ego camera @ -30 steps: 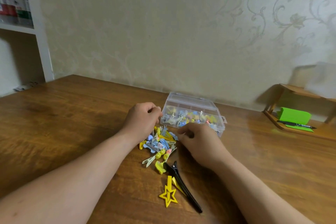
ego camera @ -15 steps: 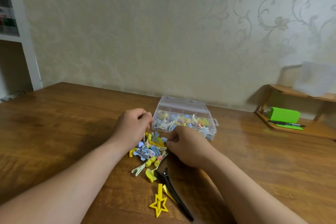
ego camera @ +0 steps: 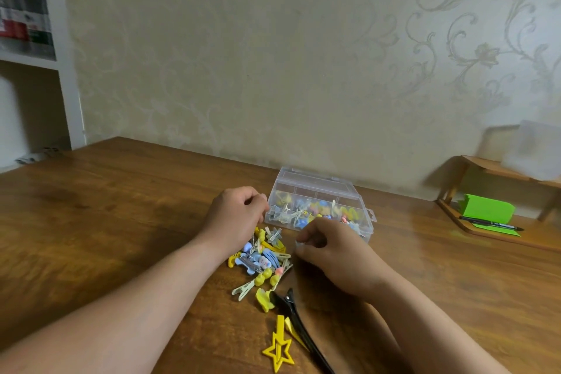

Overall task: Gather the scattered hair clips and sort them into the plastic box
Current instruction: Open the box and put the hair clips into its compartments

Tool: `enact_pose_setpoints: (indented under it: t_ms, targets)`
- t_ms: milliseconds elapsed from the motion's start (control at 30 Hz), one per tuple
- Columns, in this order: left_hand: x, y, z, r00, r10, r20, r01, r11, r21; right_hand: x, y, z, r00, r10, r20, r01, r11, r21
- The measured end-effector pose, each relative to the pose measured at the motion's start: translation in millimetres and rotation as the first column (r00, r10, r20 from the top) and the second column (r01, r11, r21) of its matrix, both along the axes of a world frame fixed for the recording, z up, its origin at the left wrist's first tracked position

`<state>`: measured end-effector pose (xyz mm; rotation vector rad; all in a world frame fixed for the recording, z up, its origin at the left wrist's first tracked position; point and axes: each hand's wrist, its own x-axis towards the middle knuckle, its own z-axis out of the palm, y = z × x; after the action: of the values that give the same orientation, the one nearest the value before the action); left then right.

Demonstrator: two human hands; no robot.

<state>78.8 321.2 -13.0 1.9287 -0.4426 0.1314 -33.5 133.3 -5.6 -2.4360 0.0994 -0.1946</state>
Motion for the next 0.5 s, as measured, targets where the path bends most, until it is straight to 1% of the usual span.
enact_pose_setpoints:
  t_ms: [100, 233, 400, 500]
  targets:
    - [1.3, 0.6, -1.1, 1.0, -0.002, 0.002, 0.002, 1.0, 0.0, -2.5, -6.8, -0.2, 1.0, 0.016, -0.008, -0.014, 0.99, 0.141]
    - [2.4, 0.7, -2.5, 1.0, -0.012, 0.002, 0.012, 1.0, -0.01, -5.2, -11.1, 3.3, 0.998, 0.062, -0.018, -0.053, 0.947, 0.318]
    - [4.1, 1.5, -4.1, 1.0, -0.028, -0.006, 0.028, 0.999, -0.025, -5.2, -13.4, 3.9, 0.996, 0.085, -0.011, -0.072, 0.894, 0.443]
    - [5.7, 1.5, -6.0, 0.999, -0.043, -0.006, 0.043, 0.999, -0.032, -4.8, -13.5, 6.5, 0.994, 0.112, 0.003, -0.099, 0.866, 0.49]
